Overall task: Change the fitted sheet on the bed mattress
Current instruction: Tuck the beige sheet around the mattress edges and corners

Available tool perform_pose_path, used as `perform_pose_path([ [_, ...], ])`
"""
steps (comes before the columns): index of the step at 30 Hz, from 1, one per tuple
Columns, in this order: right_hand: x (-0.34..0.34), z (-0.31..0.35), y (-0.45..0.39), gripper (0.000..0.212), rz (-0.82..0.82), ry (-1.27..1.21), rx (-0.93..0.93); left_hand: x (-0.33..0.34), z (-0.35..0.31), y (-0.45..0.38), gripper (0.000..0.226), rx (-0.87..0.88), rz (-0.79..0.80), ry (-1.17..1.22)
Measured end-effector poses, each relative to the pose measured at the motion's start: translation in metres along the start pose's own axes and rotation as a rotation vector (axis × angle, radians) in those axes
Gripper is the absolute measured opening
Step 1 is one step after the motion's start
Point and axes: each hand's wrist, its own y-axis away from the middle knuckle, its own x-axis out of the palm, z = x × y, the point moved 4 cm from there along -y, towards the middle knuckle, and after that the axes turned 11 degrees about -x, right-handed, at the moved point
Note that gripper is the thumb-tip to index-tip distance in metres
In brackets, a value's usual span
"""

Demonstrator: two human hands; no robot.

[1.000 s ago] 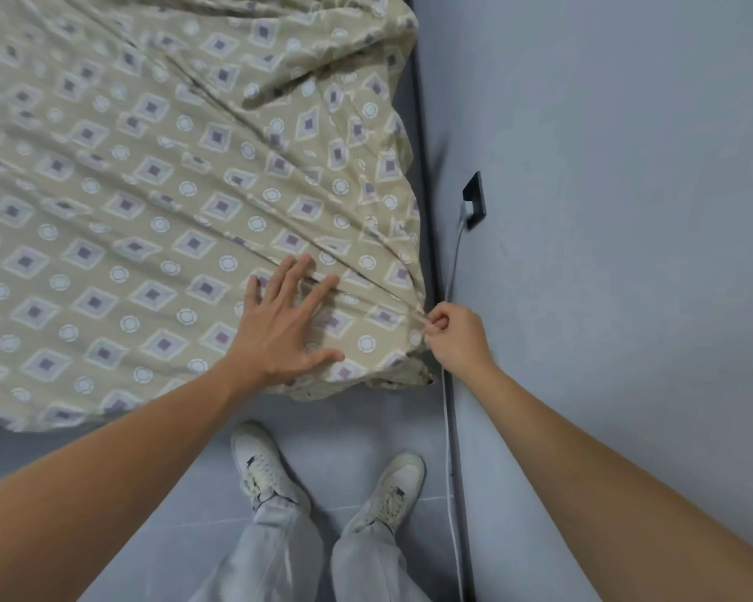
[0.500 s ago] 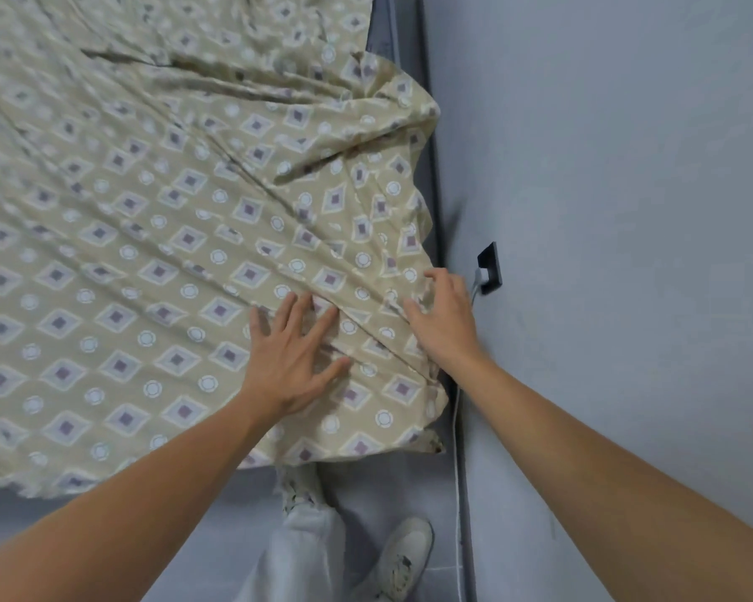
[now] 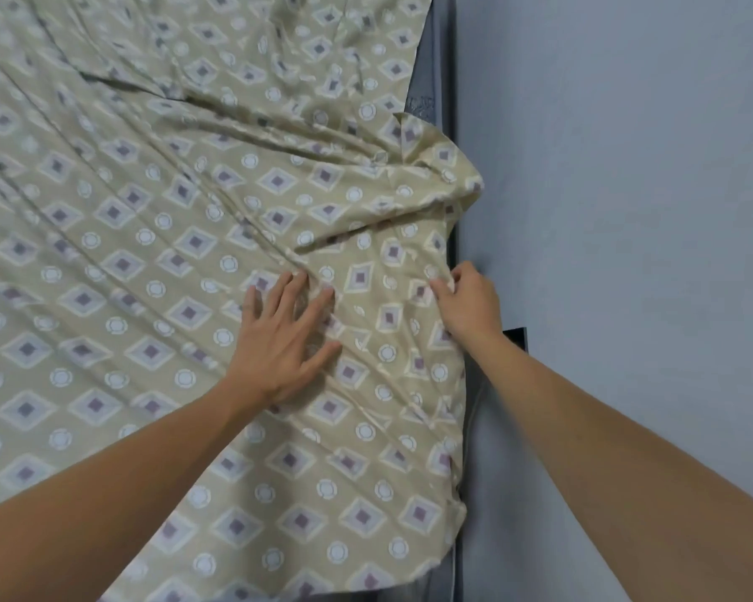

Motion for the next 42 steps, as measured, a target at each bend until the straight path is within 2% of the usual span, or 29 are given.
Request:
perform_pose_path([
  [3, -0.012, -0.022, -0.011, 0.027, -0.043, 0.169, -0.013, -0.009, 0.001, -0.022, 0.077, 0.003, -0.015, -0.016],
  [7, -0.026, -0.057, -0.025, 0.02, 0.068, 0.335, 0.17, -0.011, -0.007, -0.046, 0.076, -0.02, -0.021, -0.016],
  [8, -0.029, -0.056, -0.033, 0.02, 0.091, 0.338, 0.167, -0.012, -0.01, -0.053, 0.077, -0.032, -0.015, -0.016],
  [9, -0.029, -0.049, -0.042, 0.02, 0.09, 0.308, 0.13, -0.012, -0.013, -0.059, 0.077, -0.046, -0.005, -0.014],
  [11, -0.029, -0.027, -0.06, 0.019, 0.031, 0.066, 0.051, -0.013, -0.021, -0.07, 0.076, -0.06, 0.011, -0.009],
  [13, -0.024, -0.003, -0.076, 0.051, 0.071, -0.235, 0.034, -0.014, -0.029, -0.079, 0.077, -0.073, 0.009, -0.002],
  [14, -0.021, 0.005, -0.085, 0.066, 0.11, -0.294, 0.033, -0.015, -0.034, -0.082, 0.078, -0.08, 0.009, 0.006],
  [15, -0.019, 0.009, -0.094, 0.067, 0.136, -0.285, 0.007, -0.016, -0.038, -0.086, 0.078, -0.087, 0.014, 0.014],
  [18, -0.026, -0.002, -0.115, 0.021, 0.054, -0.128, -0.047, -0.021, -0.047, -0.1, 0.077, -0.098, 0.021, 0.021],
  [21, -0.046, -0.031, -0.124, 0.019, -0.013, 0.079, 0.006, -0.026, -0.047, -0.117, 0.076, -0.09, -0.008, -0.016],
  [23, -0.055, -0.049, -0.127, 0.015, 0.047, 0.225, 0.085, -0.027, -0.046, -0.127, 0.075, -0.088, -0.015, -0.023],
  [25, -0.056, -0.052, -0.135, 0.007, 0.076, 0.246, 0.123, -0.03, -0.047, -0.137, 0.074, -0.094, -0.015, 0.007],
  [26, -0.055, -0.043, -0.139, 0.006, 0.051, 0.177, 0.093, -0.031, -0.048, -0.141, 0.074, -0.1, -0.009, 0.016],
  [29, -0.045, -0.004, -0.153, 0.044, 0.042, -0.211, -0.033, -0.03, -0.05, -0.152, 0.077, -0.123, 0.008, -0.011],
  [30, -0.04, 0.008, -0.156, 0.059, 0.088, -0.262, -0.061, -0.029, -0.05, -0.154, 0.077, -0.128, 0.013, -0.023],
  [31, -0.035, 0.016, -0.16, 0.063, 0.132, -0.238, -0.104, -0.028, -0.05, -0.155, 0.077, -0.13, 0.015, -0.032],
  [34, -0.034, 0.012, -0.167, 0.034, 0.091, -0.04, -0.146, -0.027, -0.051, -0.158, 0.076, -0.124, 0.013, -0.025],
  [37, -0.056, -0.017, -0.178, 0.022, 0.0, 0.143, -0.024, -0.03, -0.051, -0.162, 0.076, -0.129, 0.022, -0.015],
  [39, -0.069, -0.035, -0.183, 0.016, 0.01, 0.233, 0.105, -0.033, -0.048, -0.165, 0.076, -0.136, 0.036, -0.004],
  [42, -0.071, -0.024, -0.198, 0.011, 0.009, 0.208, 0.039, -0.037, -0.041, -0.172, 0.078, -0.142, 0.032, 0.006],
])
